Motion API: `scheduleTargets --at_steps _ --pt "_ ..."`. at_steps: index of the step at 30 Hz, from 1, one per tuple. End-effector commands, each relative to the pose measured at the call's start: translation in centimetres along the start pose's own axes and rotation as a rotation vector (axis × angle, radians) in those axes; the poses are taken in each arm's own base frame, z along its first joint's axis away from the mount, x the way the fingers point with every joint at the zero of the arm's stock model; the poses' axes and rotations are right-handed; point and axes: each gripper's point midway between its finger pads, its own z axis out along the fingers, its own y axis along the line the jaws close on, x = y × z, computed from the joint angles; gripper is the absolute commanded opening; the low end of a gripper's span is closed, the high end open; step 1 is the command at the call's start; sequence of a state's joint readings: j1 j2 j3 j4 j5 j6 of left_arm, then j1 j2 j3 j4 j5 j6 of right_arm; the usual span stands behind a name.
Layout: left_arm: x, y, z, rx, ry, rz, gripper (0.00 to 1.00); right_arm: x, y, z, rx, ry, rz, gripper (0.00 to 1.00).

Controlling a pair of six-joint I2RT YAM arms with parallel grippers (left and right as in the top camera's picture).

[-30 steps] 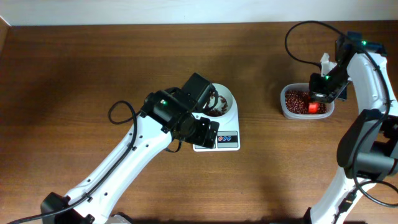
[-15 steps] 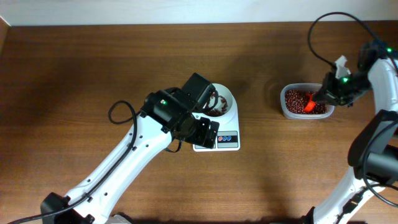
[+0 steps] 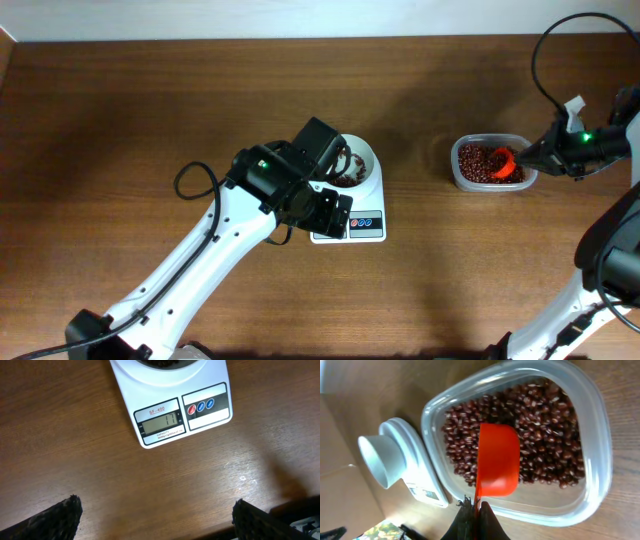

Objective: Scoop item into bowl and weigh 50g on scale
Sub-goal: 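Scoop more beans and lift the scoop with the right gripper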

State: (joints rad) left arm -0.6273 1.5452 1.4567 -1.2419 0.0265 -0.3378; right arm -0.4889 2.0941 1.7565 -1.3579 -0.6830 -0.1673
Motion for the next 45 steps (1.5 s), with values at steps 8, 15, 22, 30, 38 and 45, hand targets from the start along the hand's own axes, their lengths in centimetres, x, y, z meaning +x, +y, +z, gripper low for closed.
scheduleTargets --at_steps 8,15,22,30,38,45 --pt "0.1 0.0 0.2 -0.007 0.004 -0.008 0.99 -0.1 1.0 -0.6 -0.120 -0.025 -0.049 0.04" --pt "0.1 0.0 0.2 -0.007 0.004 -0.008 0.99 -0.1 1.1 -0.6 -0.120 -0.022 -0.051 0.04" --pt "0.1 0.0 0.2 -0.007 0.004 -0.008 0.99 -0.4 1.8 -0.7 -0.170 -0.045 -0.081 0.04" --pt "0.1 0.0 0.2 -0.007 0.004 -0.008 0.99 -0.3 2.0 -0.7 -0.179 -0.043 -0.078 0.04" --pt "0.1 0.0 0.2 -0.007 0.004 -0.008 0.99 -0.3 3.7 -0.9 -0.264 -0.046 -0.069 0.04" --pt "0.1 0.0 0.2 -0.007 0.004 -0.008 0.99 0.1 6.8 0.3 -0.339 -0.014 -0.111 0.04"
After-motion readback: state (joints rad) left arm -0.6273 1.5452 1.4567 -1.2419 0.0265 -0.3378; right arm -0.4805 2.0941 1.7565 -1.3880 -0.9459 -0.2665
